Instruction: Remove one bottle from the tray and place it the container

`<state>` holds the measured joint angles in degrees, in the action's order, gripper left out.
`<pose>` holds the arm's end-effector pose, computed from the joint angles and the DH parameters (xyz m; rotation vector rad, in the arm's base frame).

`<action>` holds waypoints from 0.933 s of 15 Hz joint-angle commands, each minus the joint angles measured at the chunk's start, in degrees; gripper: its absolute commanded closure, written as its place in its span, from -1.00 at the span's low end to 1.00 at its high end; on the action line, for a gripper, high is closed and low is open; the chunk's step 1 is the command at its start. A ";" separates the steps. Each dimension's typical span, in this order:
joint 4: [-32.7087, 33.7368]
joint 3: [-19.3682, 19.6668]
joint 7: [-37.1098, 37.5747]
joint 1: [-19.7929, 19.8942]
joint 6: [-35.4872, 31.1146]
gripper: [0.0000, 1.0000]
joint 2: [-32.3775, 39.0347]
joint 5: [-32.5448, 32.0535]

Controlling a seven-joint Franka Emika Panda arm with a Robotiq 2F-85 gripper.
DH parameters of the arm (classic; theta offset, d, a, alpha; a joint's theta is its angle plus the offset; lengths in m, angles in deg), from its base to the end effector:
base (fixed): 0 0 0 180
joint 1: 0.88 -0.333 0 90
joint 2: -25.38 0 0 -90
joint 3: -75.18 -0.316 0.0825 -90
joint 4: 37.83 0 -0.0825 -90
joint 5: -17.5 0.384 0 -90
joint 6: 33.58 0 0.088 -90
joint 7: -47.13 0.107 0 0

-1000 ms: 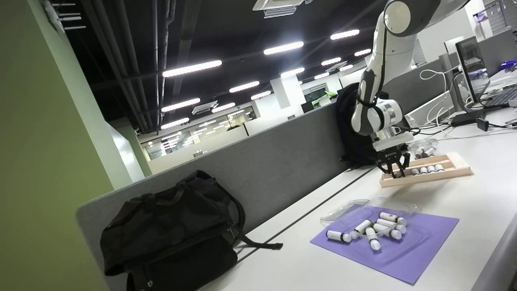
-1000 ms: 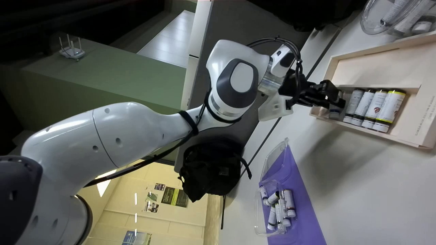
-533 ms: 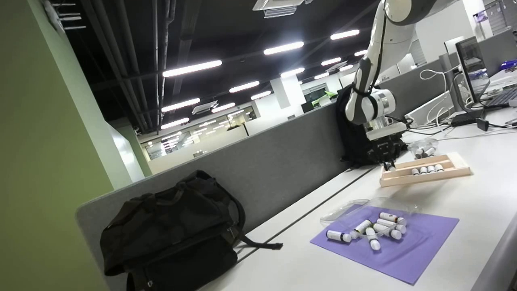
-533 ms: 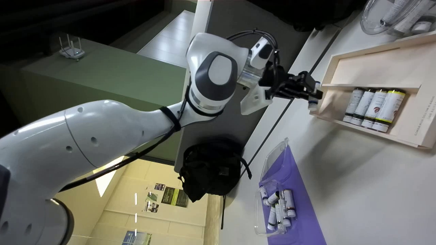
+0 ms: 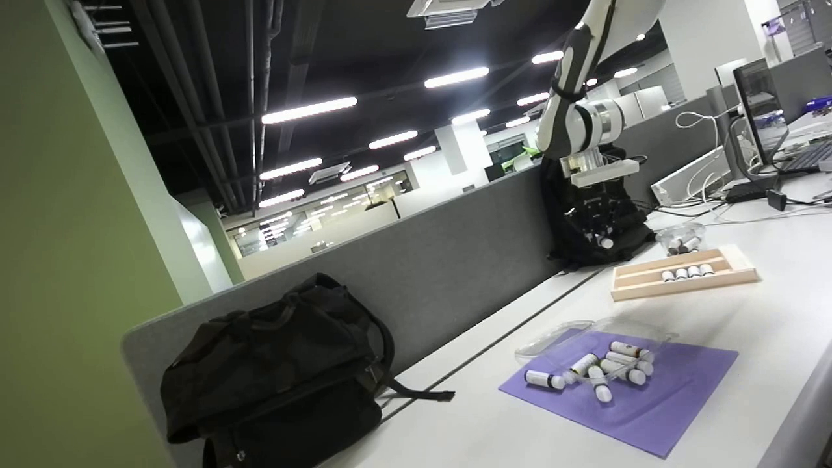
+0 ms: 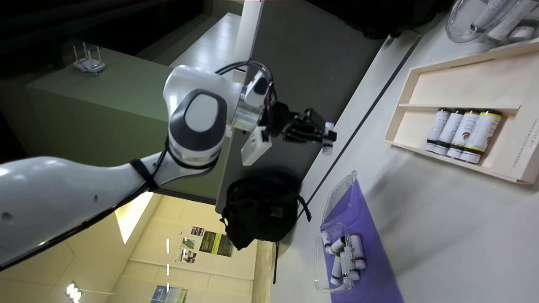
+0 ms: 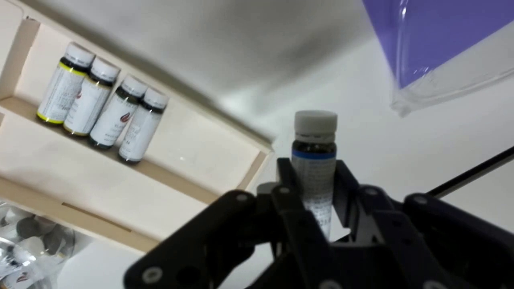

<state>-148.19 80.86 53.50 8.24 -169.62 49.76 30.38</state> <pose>0.6077 -0.1549 0.2714 -2.9244 0.7782 -0.0541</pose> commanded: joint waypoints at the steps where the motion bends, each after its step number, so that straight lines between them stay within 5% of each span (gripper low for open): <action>1: -14.40 -2.20 -2.21 -3.90 -6.16 0.87 -9.83 -1.93; 6: -28.27 -9.63 -6.40 -9.16 -19.26 0.87 -12.25 1.40; 11: -28.85 -15.73 -9.51 -10.05 -23.32 0.87 -6.33 5.79; 13: -28.13 -17.93 -12.54 -8.30 -25.70 -0.07 -4.25 8.38; 14: -27.82 -18.93 -13.97 -7.27 -27.03 -0.10 -3.43 9.56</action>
<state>-177.09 64.67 43.63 -2.22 -194.02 44.37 36.99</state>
